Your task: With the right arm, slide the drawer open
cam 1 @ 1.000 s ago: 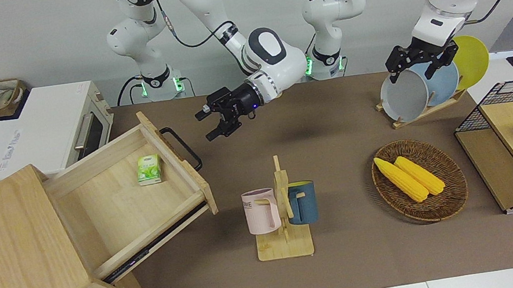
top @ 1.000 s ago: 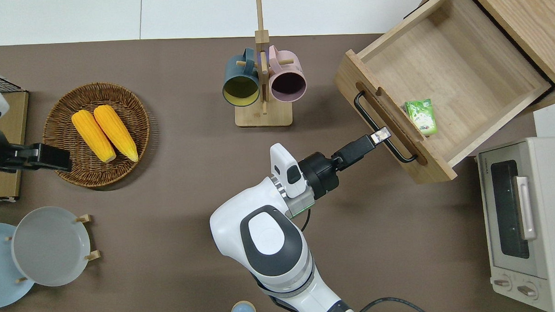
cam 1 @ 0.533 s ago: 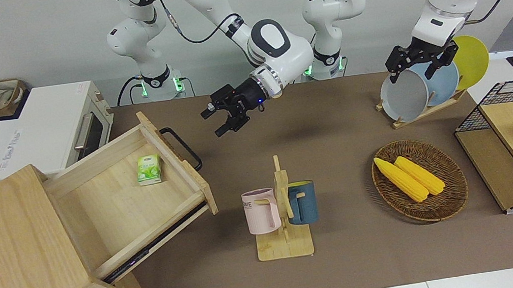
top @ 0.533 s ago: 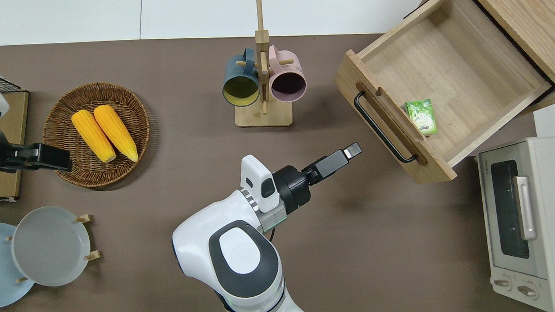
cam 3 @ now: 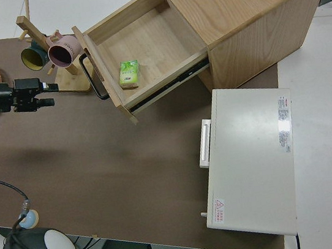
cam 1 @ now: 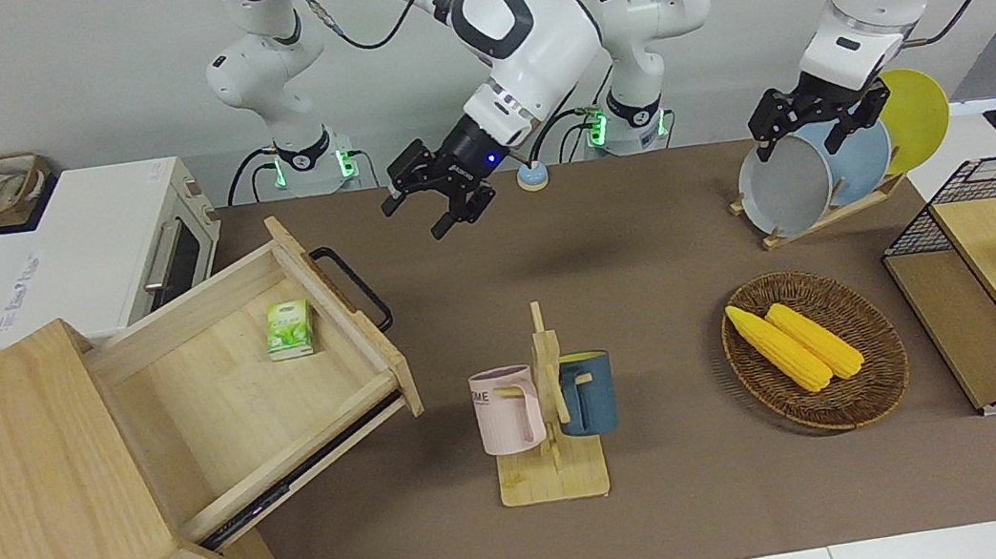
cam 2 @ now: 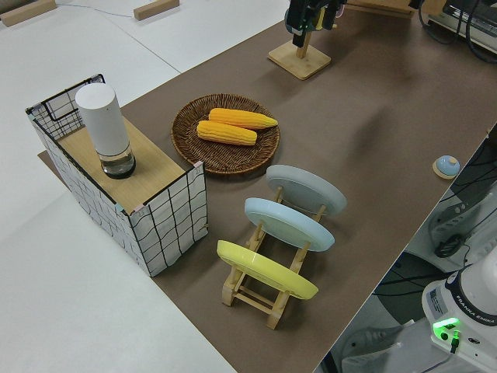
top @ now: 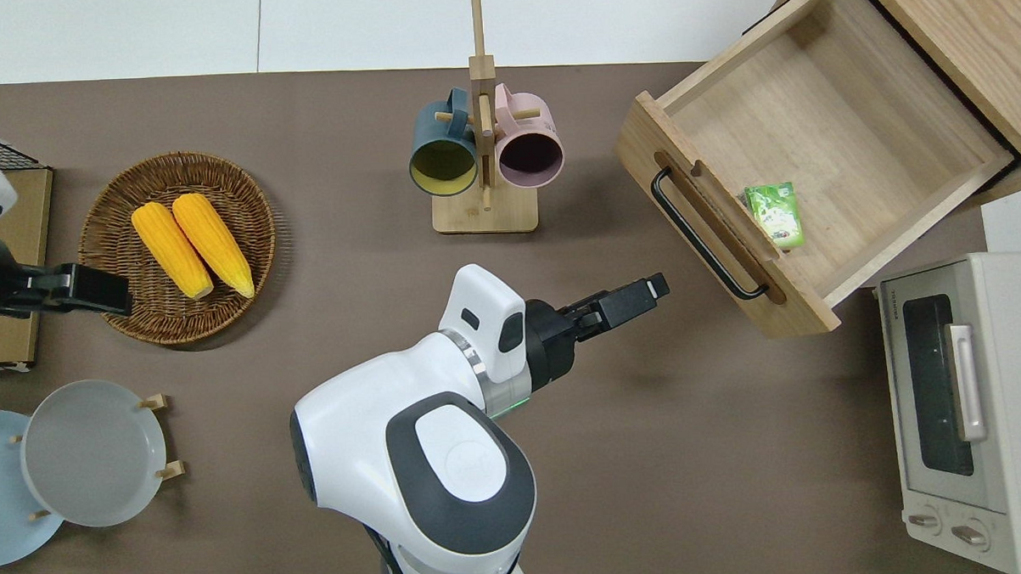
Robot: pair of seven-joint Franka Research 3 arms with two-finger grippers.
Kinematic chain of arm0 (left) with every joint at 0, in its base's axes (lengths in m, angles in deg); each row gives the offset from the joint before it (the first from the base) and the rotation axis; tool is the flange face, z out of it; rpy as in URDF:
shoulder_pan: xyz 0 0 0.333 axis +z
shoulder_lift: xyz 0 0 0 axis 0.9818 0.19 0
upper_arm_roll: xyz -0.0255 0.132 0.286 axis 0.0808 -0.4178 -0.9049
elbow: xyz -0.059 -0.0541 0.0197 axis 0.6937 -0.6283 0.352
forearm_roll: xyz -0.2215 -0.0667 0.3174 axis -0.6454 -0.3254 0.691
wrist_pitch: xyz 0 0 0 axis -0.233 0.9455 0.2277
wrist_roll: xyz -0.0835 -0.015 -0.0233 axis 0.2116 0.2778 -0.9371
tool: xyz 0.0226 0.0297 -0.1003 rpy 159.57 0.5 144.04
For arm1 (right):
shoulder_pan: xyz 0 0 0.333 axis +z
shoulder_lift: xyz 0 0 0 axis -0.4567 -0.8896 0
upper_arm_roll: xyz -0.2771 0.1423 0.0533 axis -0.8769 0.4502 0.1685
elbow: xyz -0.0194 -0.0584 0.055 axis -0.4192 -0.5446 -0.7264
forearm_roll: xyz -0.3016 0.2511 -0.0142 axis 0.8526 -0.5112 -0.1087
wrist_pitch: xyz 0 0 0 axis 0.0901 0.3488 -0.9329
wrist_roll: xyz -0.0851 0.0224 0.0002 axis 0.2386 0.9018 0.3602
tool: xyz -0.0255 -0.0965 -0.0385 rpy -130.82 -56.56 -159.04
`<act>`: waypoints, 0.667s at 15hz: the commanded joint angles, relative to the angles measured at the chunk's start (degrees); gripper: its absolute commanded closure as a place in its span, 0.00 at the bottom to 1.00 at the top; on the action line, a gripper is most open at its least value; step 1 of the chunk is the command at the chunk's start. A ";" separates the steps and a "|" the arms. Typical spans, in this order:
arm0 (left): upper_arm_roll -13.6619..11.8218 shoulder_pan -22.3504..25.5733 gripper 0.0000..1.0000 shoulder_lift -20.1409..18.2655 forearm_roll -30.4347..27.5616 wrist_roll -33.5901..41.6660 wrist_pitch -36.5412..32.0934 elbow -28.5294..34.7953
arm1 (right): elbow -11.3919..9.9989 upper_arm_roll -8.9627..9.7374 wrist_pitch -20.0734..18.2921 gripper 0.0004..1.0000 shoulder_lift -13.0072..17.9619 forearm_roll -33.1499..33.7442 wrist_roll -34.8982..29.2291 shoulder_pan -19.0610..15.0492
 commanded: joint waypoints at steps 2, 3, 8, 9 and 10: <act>-0.02 -0.39 0.01 -0.25 1.02 -0.60 -1.03 -0.58 | -0.70 -0.60 4.15 0.01 6.16 -14.53 1.40 -5.45; -0.02 -0.39 0.01 -0.25 1.02 -0.60 -1.03 -0.58 | -0.70 -1.83 4.33 0.01 7.04 -16.91 1.58 -5.72; -0.02 -0.39 0.01 -0.25 1.02 -0.60 -1.03 -0.58 | -0.70 -9.12 4.42 0.01 11.95 -32.36 10.09 -9.58; -0.02 -0.39 0.01 -0.25 1.02 -0.60 -1.03 -0.58 | -0.70 -9.22 4.42 0.01 12.75 -34.05 11.93 -11.25; -0.02 -0.39 0.01 -0.25 1.02 -0.60 -1.03 -0.58 | -0.79 -9.22 4.42 0.01 13.89 -36.42 14.82 -13.44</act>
